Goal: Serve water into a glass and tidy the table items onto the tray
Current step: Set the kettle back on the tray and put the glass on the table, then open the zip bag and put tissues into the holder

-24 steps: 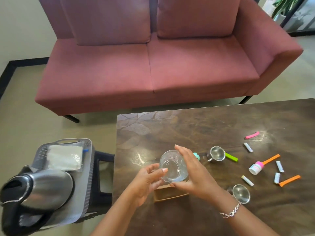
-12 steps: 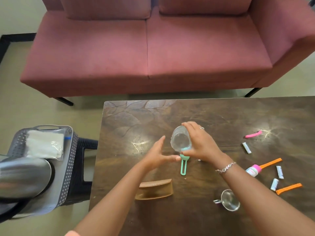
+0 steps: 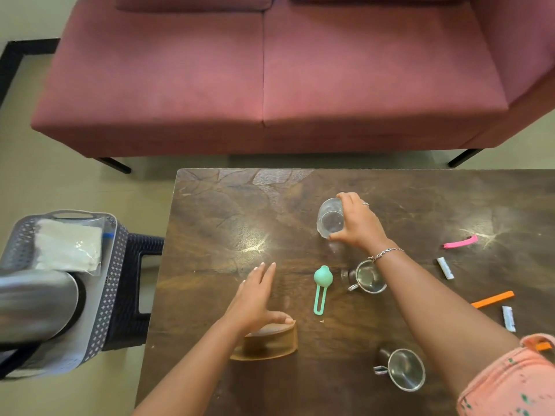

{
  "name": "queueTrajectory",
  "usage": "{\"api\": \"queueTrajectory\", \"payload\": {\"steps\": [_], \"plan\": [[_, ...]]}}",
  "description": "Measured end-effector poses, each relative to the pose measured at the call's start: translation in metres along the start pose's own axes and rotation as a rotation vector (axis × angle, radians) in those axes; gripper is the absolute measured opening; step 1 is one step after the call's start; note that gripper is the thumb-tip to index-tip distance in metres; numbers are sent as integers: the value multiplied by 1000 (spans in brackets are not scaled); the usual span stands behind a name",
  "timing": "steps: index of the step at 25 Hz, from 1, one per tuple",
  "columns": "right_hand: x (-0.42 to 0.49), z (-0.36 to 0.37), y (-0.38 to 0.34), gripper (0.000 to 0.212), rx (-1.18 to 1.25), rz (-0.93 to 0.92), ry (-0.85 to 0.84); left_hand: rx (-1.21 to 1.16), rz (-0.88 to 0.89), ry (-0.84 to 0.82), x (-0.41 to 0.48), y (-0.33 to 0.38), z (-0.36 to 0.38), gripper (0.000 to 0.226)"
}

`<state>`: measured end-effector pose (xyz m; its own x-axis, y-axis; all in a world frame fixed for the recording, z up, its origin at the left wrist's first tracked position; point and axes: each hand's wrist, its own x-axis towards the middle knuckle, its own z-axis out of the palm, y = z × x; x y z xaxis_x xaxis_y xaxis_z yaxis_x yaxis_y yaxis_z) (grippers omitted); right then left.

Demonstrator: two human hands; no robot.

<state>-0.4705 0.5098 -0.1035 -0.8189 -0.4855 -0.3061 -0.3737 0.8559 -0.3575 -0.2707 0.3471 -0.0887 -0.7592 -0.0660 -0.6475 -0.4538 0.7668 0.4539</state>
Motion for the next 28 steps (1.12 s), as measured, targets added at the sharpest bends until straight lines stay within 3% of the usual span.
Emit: {"api": "queueTrajectory", "payload": {"steps": [12,18,28], "plan": [[-1,7,7,98,-55,25,-52,-5,12,60,-2,5,-14,103],[-46,17,-8,75,-154,-90,189,-30,-6,140,-22,-16,-26,93],[-88,64,-115,70,-117,-198,129,-139,-160,233,-85,-118,-48,83]]}}
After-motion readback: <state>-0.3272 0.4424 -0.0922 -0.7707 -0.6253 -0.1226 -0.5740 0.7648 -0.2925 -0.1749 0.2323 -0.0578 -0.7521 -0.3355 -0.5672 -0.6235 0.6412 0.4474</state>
